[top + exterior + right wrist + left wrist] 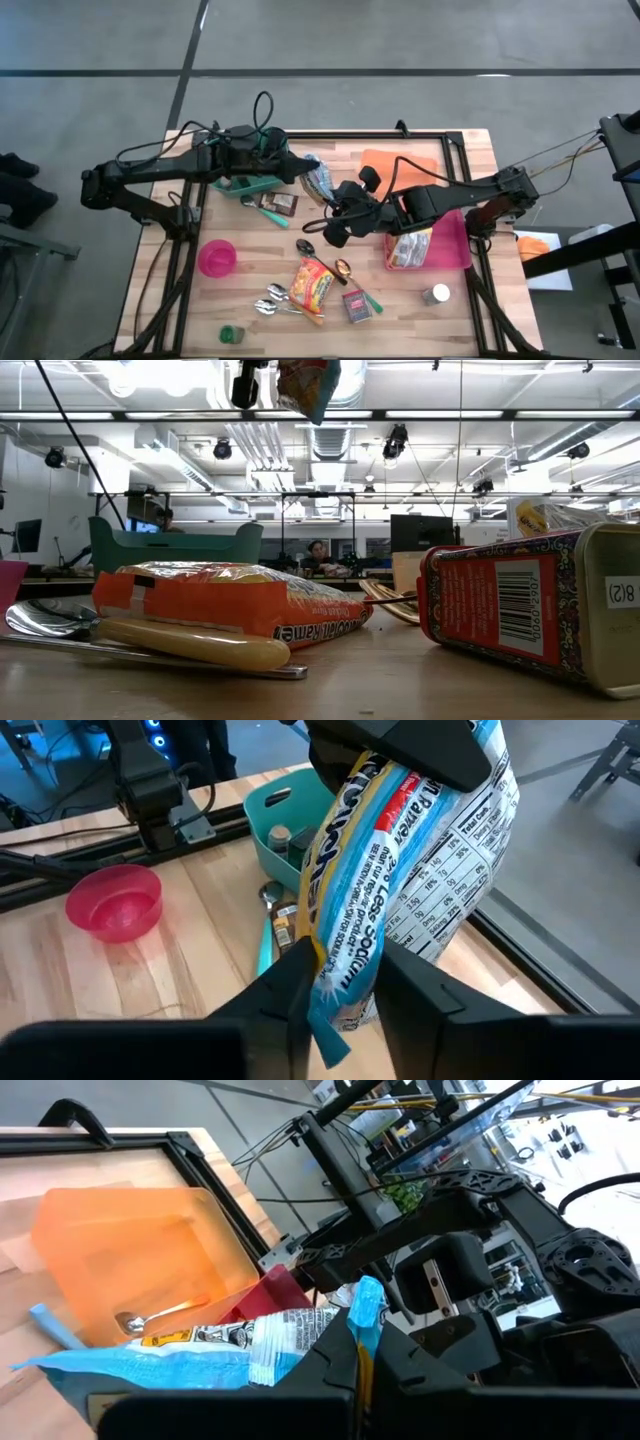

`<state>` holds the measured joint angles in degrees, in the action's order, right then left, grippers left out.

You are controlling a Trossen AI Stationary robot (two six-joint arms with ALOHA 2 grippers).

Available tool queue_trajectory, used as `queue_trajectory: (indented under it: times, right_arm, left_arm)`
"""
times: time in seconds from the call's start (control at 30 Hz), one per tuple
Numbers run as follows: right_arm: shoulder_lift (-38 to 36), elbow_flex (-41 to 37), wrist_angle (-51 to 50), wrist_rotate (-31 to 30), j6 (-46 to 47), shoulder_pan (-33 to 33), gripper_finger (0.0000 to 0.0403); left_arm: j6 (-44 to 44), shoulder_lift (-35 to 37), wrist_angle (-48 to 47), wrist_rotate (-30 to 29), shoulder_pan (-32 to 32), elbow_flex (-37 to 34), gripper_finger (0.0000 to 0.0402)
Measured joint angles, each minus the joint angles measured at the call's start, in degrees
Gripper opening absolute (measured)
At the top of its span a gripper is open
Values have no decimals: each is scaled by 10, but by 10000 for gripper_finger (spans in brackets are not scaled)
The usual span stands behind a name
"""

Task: Pick & Place Food Item
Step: Put the blue noodle pack into the pink bin

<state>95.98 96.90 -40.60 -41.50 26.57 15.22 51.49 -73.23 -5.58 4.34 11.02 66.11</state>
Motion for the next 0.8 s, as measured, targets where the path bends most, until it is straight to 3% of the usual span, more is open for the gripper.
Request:
queue_trajectory:
  times: [0.17, 0.6, 0.8]
  right_arm:
    - [0, 3, -7, 7, -1, 0, 19]
    - [-2, 3, -10, 11, -2, 0, 8]
    - [-3, 3, -12, 13, -7, 0, 8]
  left_arm:
    - [0, 0, 0, 2, 0, 0, 0]
    - [0, 0, 0, 6, -1, 0, 6]
    - [0, 0, 1, 17, -1, 0, 84]
